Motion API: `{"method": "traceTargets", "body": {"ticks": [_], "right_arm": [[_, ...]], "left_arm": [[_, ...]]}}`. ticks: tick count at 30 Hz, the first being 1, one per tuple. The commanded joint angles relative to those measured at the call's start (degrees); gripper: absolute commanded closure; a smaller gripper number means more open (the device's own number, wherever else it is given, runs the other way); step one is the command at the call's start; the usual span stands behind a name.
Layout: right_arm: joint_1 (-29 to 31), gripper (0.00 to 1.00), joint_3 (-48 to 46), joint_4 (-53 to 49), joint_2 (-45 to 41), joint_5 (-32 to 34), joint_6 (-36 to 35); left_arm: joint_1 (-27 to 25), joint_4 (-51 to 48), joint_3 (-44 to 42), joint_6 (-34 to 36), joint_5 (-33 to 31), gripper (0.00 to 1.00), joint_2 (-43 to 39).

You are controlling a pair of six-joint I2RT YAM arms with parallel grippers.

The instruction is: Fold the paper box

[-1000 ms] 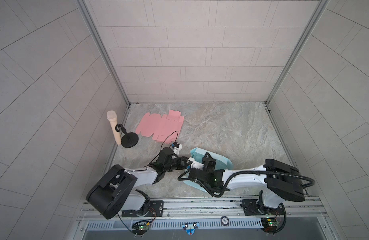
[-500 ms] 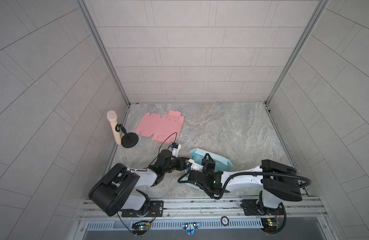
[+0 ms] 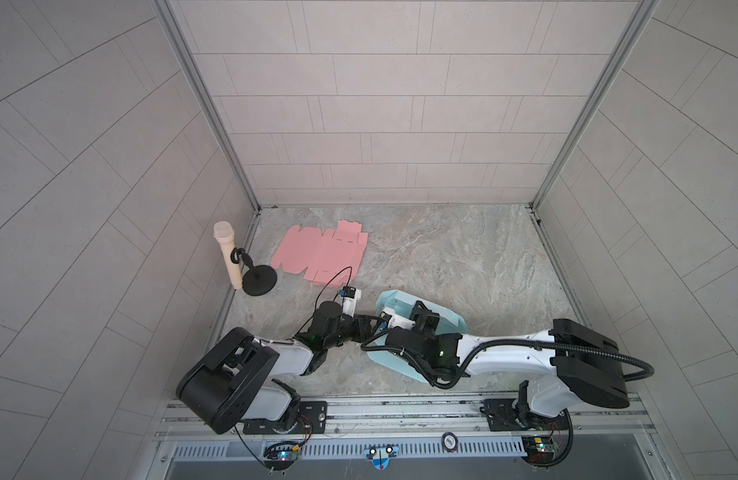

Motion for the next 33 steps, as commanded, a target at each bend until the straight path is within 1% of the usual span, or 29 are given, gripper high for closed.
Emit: {"method": "traceTargets", "body": {"ticks": [1,5,8,11,15,19,20,21,24,27,30,33], "right_arm": [[0.07,1.0,0.65,-1.96,-0.2,-0.9,1.41],[-0.07,1.0,0.72,-1.96,-0.01,-0.87,1.32],[-0.13,1.0,0.73,-2.0,0.86,-0.42,1.11],[-0.19,1.0,0.52,-1.11,1.93,0.99,0.86],[-0.76,1.0,0.12,-0.67,1.2,1.09,0.61],[-1.07,1.0,-0.03,-0.57,0.46,0.45,0.73],[-1.12,1.0,-0.06,-0.55,0.48,0.27,0.82],[-1.07,1.0,-0.06,-0.55,0.46,0.21,0.88],[-1.08,1.0,-0.14,-0.39,0.46,-0.02,1.09],[-1.07,1.0,-0.13,-0.41,0.28,-0.24,1.06],[-1.07,1.0,-0.19,-0.43,-0.19,-0.26,1.09],[-1.07,1.0,-0.14,-0.56,-0.5,-0.54,1.23]], "left_arm": [[-0.29,3.13,0.35,0.46,1.13,0.42,-0.53],[-0.29,2.5,0.99,0.95,1.05,0.42,-0.73],[-0.29,4.87,0.43,-0.71,1.79,0.42,-1.08],[-0.13,5.96,-0.77,-2.81,1.47,0.42,-3.89],[0.6,0.85,-0.39,-3.47,0.6,0.41,-10.9],[2.26,-10.46,3.28,-2.14,-1.09,0.42,-17.21],[5.06,-12.47,4.28,-2.43,-1.33,0.43,-18.06],[6.26,-13.87,4.97,-2.83,-1.61,0.43,-18.51],[8.7,-19.69,9.24,-2.27,-3.56,0.47,-15.31],[9.38,-18.01,12.99,-2.88,-2.76,0.5,-8.94],[9.36,-19.65,17.75,-1.16,-2.1,0.52,-1.65],[8.93,-18.78,21.02,-0.33,-0.46,0.53,3.7]]}}
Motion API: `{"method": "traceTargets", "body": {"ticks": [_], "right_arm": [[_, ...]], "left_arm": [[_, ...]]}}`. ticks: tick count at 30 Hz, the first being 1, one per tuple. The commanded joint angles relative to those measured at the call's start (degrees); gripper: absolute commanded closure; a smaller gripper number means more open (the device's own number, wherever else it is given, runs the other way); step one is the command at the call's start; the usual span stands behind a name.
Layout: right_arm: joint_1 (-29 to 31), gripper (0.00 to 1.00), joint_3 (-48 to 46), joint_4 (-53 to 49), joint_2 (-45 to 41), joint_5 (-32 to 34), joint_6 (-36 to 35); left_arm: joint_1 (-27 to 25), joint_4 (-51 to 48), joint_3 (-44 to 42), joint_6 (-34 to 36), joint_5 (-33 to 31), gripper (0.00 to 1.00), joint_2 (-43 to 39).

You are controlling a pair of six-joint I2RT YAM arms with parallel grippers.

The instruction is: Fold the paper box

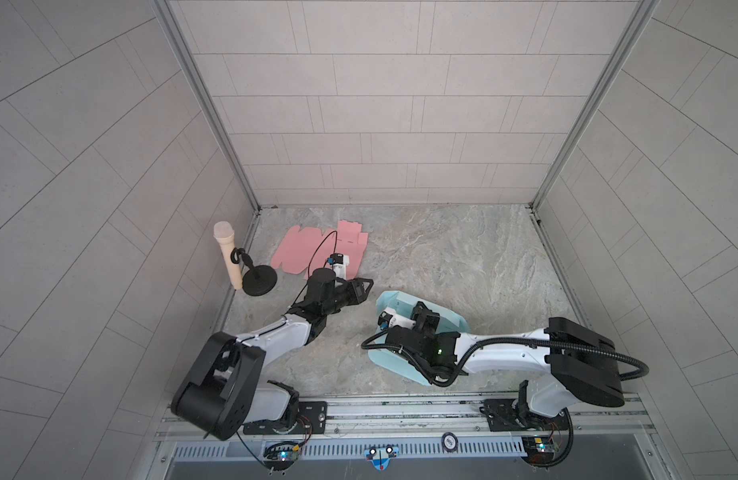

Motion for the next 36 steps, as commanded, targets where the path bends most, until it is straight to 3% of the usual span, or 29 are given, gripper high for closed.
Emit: {"method": "traceTargets", "body": {"ticks": [1,5,24,36], "right_arm": [[-0.07,1.0,-0.11,-0.1,-1.65,-0.22,0.92],[-0.07,1.0,-0.04,-0.28,-1.48,-0.37,1.08],[0.27,1.0,0.07,-0.24,0.64,0.02,0.9],[0.98,0.99,0.16,-0.08,2.23,0.27,1.16]], "left_arm": [[-0.63,-1.07,3.18,1.75,1.86,0.53,4.32],[-3.23,0.95,3.29,1.65,2.44,0.53,5.89],[-8.39,13.34,-12.5,0.08,5.15,0.5,-1.98],[-10.17,18.31,-12.82,3.91,3.51,0.45,1.52]]}}
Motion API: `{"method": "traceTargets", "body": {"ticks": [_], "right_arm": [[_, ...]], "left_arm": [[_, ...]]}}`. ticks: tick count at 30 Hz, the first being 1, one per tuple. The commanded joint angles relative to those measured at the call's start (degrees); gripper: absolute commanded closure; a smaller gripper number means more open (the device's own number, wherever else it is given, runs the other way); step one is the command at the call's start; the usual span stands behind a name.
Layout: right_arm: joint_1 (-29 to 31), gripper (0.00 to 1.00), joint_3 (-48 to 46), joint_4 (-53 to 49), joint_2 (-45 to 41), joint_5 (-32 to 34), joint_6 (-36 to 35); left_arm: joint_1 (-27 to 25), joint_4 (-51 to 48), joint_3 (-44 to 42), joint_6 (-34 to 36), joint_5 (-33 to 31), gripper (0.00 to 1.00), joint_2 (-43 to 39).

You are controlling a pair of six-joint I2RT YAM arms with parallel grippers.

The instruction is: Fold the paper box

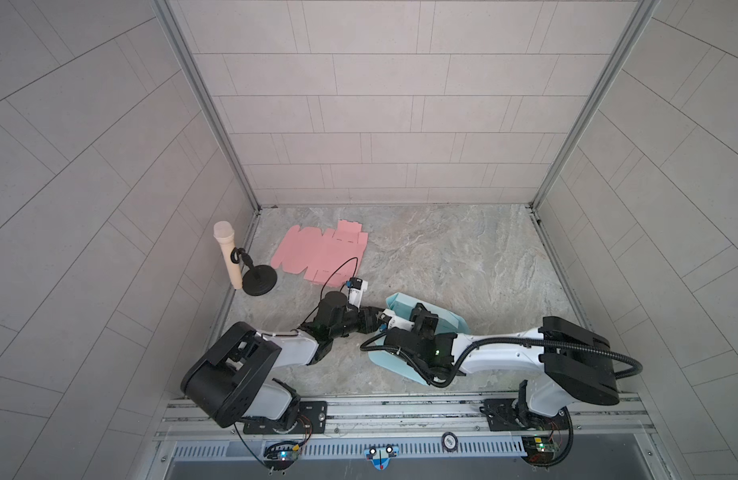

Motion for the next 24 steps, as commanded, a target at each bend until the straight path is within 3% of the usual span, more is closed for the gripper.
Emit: {"method": "traceTargets", "body": {"ticks": [1,15,24], "right_arm": [[0.63,0.98,0.09,-0.24,0.34,-0.03,1.0],[1.45,0.99,-0.41,0.44,2.5,0.59,0.92],[1.61,0.99,-0.72,1.0,2.7,0.35,0.71]], "left_arm": [[-0.42,3.56,0.01,2.42,-1.03,0.44,0.42],[-0.55,9.35,-1.25,4.14,-0.46,0.41,1.48],[-0.51,5.93,-2.33,4.66,-1.75,0.41,0.27]]}}
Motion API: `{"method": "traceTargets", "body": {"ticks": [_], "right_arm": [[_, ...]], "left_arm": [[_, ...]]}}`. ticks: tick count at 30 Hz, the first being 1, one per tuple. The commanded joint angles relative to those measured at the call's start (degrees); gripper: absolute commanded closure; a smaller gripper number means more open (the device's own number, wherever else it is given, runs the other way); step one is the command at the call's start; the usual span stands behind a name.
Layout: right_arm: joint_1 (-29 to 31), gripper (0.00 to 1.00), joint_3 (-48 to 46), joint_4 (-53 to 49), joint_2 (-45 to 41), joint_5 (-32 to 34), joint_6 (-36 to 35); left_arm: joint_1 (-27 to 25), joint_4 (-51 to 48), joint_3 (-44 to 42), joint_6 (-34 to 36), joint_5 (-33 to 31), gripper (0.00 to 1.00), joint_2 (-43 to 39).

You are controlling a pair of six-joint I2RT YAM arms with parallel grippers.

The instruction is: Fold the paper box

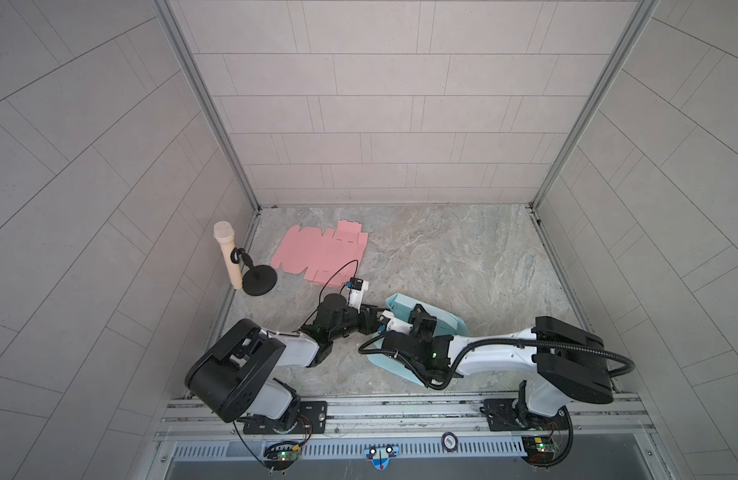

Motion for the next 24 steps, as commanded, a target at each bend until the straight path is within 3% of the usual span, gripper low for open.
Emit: {"method": "traceTargets", "body": {"ticks": [1,8,16,24], "right_arm": [[0.81,0.99,-0.61,-0.46,1.28,-1.48,-0.12],[1.08,0.99,-0.51,-0.44,1.89,-1.16,-0.55],[1.13,0.96,-0.45,-0.67,1.32,-2.94,0.57],[0.3,0.95,-1.01,-0.86,-1.68,-4.96,2.17]], "left_arm": [[-0.25,-0.24,-0.92,1.19,-0.61,0.41,-1.16],[-0.23,-0.79,-0.6,2.08,-1.7,0.38,-0.24],[-0.25,6.49,0.16,1.09,0.88,0.36,3.56],[-1.89,8.81,0.56,1.17,1.58,0.39,5.81]]}}
